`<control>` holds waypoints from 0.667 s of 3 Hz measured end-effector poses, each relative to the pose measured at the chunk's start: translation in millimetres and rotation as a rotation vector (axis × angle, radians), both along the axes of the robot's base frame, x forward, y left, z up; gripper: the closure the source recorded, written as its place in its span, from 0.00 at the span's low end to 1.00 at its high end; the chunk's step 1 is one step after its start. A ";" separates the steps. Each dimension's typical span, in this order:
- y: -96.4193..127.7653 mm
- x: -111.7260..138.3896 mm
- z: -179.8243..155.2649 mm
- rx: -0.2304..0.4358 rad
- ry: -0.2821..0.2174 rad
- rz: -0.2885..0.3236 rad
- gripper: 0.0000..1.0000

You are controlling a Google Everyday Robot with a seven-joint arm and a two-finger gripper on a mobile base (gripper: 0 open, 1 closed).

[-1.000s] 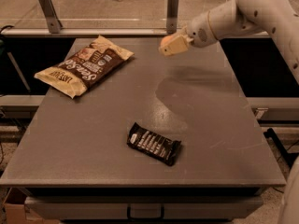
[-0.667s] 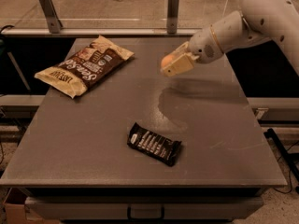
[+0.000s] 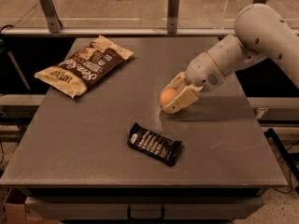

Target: Move orange near rxbar chocolate

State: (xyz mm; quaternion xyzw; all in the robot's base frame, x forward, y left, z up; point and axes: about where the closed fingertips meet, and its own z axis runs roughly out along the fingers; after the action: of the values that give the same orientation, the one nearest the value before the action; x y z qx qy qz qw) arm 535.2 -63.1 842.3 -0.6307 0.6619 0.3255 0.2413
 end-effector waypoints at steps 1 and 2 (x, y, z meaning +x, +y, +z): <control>6.3 -26.3 -0.9 -0.009 -0.021 0.080 1.00; 11.3 -43.1 6.2 0.015 -0.069 0.121 1.00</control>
Offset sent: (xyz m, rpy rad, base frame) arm -0.0632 0.0126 0.0175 0.0483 -0.1342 0.1606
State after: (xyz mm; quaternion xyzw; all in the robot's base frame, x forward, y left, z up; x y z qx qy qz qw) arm 492.1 -51.8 848.5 -0.6784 0.6116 0.3226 0.2485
